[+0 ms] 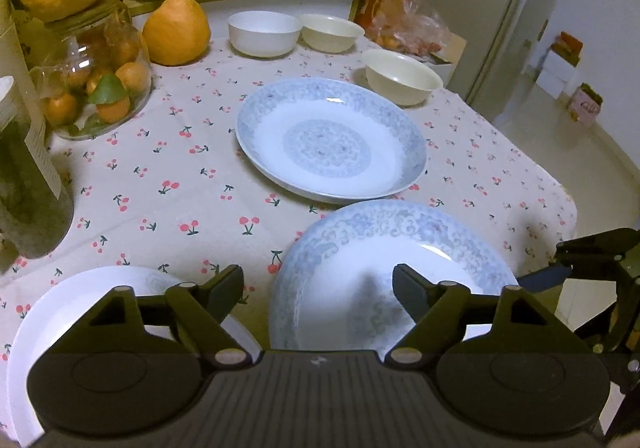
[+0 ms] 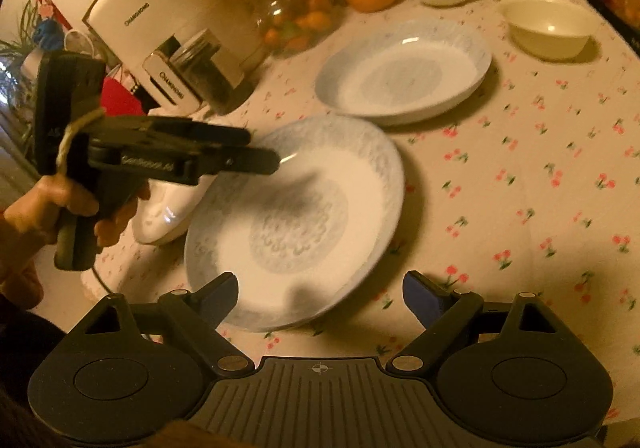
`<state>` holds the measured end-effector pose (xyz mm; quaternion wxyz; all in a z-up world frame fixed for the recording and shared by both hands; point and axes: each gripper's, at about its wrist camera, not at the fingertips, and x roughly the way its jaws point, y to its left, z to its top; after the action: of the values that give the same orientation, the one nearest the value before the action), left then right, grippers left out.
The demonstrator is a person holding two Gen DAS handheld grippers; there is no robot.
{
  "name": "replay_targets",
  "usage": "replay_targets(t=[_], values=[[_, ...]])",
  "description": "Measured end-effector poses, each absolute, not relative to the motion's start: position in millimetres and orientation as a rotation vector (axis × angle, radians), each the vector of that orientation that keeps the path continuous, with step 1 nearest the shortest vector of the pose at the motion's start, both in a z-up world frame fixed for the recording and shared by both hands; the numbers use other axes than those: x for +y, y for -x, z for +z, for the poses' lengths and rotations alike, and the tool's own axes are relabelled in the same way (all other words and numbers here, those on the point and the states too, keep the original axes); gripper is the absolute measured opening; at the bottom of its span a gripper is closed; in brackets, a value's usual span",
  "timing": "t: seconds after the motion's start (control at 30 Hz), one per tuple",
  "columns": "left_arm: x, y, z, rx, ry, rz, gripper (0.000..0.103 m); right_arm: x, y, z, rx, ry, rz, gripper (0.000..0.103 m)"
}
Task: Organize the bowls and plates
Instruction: 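Close the left gripper on the rim of the large blue-rimmed plate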
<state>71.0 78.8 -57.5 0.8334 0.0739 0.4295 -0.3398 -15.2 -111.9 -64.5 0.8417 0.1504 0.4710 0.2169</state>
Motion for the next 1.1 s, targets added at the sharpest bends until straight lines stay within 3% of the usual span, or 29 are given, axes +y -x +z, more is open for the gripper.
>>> replay_targets(t=[0.47,0.73,0.87,1.03,1.1], values=[[78,-77,-64,0.95,-0.165,-0.71,0.047,-104,14,-67,0.985,-0.349,0.43,0.09],[78,-80,-67,0.967,-0.165,-0.702,0.042,-101,13,-67,0.985,-0.346,0.415,0.087],[77,-80,-68,0.974,-0.17,-0.705,0.037,-101,11,-68,0.994,-0.359,0.413,0.073],[77,-79,-68,0.971,-0.175,-0.703,0.036,-101,12,-67,0.99,-0.34,0.386,0.064],[77,-79,-67,0.97,-0.176,-0.7,0.036,-101,13,-67,0.987,-0.326,0.365,0.051]])
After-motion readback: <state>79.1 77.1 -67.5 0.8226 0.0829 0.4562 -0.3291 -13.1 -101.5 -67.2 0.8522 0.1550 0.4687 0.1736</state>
